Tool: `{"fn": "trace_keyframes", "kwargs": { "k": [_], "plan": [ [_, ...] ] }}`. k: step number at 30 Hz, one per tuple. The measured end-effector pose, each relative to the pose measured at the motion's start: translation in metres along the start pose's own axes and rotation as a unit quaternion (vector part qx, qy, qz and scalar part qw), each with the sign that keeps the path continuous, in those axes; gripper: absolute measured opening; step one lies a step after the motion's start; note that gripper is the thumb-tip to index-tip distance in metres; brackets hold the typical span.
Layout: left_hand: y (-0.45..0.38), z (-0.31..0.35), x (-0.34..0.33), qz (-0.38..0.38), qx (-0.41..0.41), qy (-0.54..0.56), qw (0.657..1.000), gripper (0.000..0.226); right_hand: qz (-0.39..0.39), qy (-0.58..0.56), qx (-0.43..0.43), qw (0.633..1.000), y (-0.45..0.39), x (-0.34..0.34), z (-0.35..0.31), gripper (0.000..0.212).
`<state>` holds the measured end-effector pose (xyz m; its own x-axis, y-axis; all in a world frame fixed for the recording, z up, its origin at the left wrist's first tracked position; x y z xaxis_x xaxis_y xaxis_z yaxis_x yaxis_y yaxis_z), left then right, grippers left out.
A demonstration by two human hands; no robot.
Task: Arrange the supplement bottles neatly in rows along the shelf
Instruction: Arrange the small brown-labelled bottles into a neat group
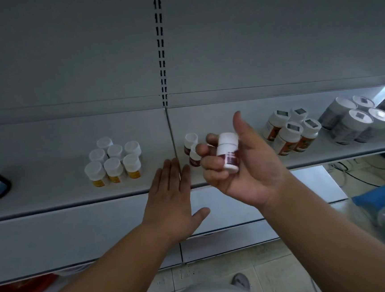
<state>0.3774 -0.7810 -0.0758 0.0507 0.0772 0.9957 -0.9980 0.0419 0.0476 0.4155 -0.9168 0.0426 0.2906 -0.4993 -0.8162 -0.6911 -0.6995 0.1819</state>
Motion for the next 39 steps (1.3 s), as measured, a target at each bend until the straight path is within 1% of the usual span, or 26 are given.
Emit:
{"fn": "trace_keyframes", "kwargs": {
  "k": [2, 5, 6, 9, 12, 16, 18, 22, 24, 26, 30, 32, 33, 34, 35, 36, 37, 38, 39],
  "plan": [
    [0.000, -0.001, -0.002, 0.005, -0.002, 0.005, 1.000, 0.105, -0.010, 0.013, -0.013, 1.000, 0.002, 0.004, 0.000, 0.047],
    [-0.002, -0.001, -0.002, 0.010, -0.006, 0.001, 1.000, 0.105, -0.030, 0.057, -0.011, 0.998, 0.008, 0.007, 0.001, 0.033],
    [-0.002, -0.001, -0.002, 0.007, -0.004, -0.003, 1.000, 0.105, -0.038, 0.067, -0.007, 0.997, 0.009, 0.007, 0.001, 0.033],
    [-0.002, -0.001, -0.002, 0.006, -0.002, -0.010, 1.000, 0.108, -0.023, 0.064, -0.004, 0.998, 0.010, 0.004, 0.000, 0.041],
    [-0.002, -0.002, -0.005, 0.008, -0.002, 0.003, 1.000, 0.108, -0.001, 0.057, -0.022, 0.998, 0.011, 0.003, 0.000, 0.050],
    [-0.001, -0.002, -0.003, 0.010, -0.003, 0.000, 1.000, 0.106, -0.021, 0.075, -0.022, 0.997, 0.013, 0.003, 0.006, 0.034],
    [0.000, -0.001, -0.002, 0.007, -0.002, 0.002, 1.000, 0.106, -0.024, 0.073, -0.018, 0.997, 0.013, 0.003, 0.008, 0.036],
    [-0.001, -0.002, -0.005, 0.019, -0.007, 0.017, 1.000, 0.105, -0.002, 0.073, -0.038, 0.997, 0.016, 0.003, 0.007, 0.048],
    [-0.001, -0.002, -0.005, 0.016, -0.005, 0.020, 1.000, 0.105, 0.005, 0.101, -0.031, 0.994, 0.016, 0.004, 0.007, 0.045],
    [-0.001, -0.002, -0.003, 0.011, -0.001, 0.017, 1.000, 0.105, 0.023, 0.127, -0.009, 0.992, 0.016, 0.005, 0.007, 0.039],
    [0.001, -0.001, 0.000, 0.011, 0.000, 0.021, 1.000, 0.103, 0.090, 0.148, 0.040, 0.984, 0.015, 0.006, 0.009, 0.040],
    [0.001, -0.001, 0.001, 0.010, 0.000, 0.016, 1.000, 0.103, 0.121, 0.176, 0.077, 0.974, 0.015, 0.005, 0.008, 0.039],
    [0.002, -0.001, 0.001, 0.010, 0.000, 0.010, 1.000, 0.103, 0.132, 0.212, 0.100, 0.963, 0.016, 0.004, 0.008, 0.040],
    [0.002, -0.001, 0.002, 0.010, 0.000, 0.005, 1.000, 0.103, 0.144, 0.269, 0.128, 0.944, 0.018, 0.004, 0.006, 0.039],
    [0.002, 0.000, 0.002, 0.010, 0.000, 0.001, 1.000, 0.103, 0.155, 0.341, 0.157, 0.914, 0.020, 0.004, 0.005, 0.037],
    [0.001, 0.000, 0.002, 0.011, 0.001, 0.000, 1.000, 0.103, 0.163, 0.417, 0.185, 0.875, 0.024, 0.004, 0.002, 0.033],
    [0.001, 0.000, 0.002, 0.010, 0.003, 0.000, 1.000, 0.103, 0.163, 0.488, 0.216, 0.829, 0.028, 0.004, 0.001, 0.028],
    [0.001, 0.000, 0.002, 0.008, 0.004, 0.000, 1.000, 0.103, 0.152, 0.563, 0.257, 0.770, 0.032, 0.005, -0.001, 0.027],
    [0.001, 0.000, 0.001, 0.007, 0.005, 0.000, 1.000, 0.103, 0.135, 0.638, 0.301, 0.696, 0.035, 0.006, -0.002, 0.029]
  ]
}}
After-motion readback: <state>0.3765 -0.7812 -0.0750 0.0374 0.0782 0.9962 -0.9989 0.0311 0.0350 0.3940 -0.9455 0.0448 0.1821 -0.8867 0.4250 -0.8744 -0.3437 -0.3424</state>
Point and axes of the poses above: each hand's wrist, its own y-axis away from the middle knuckle, its own x-axis out of the back of the hand, z = x × y, the point moved 2 cm from there along -y, towards the middle knuckle, and after that the axes turned 3 degrees about x, right-handed, at the moved point
